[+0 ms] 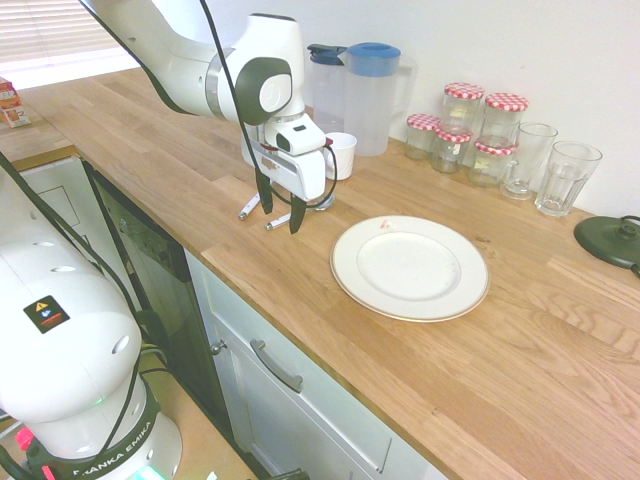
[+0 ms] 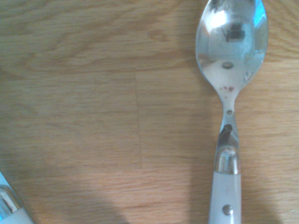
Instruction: Put the spoon into the plate
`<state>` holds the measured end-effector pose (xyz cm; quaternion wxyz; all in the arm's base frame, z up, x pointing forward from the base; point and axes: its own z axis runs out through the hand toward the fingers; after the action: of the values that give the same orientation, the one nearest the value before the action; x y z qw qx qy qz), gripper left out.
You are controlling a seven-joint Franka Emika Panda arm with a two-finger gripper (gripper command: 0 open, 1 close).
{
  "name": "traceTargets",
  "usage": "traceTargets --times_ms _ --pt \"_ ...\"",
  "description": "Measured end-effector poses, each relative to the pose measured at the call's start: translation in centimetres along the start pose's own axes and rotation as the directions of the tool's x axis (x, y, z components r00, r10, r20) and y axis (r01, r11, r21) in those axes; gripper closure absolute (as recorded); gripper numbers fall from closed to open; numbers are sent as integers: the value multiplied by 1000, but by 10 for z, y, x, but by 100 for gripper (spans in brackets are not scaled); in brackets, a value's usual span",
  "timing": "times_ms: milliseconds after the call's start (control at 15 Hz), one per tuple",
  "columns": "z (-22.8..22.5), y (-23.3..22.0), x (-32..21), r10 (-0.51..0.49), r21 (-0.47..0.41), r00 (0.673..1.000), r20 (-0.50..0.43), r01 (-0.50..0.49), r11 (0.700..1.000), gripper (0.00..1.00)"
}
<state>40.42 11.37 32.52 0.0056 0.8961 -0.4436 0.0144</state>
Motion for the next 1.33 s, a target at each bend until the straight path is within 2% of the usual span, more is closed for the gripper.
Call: traceTargets --times_ms 1333 --pt "-2 -3 8 4 14 1000 3 -4 1000 100"
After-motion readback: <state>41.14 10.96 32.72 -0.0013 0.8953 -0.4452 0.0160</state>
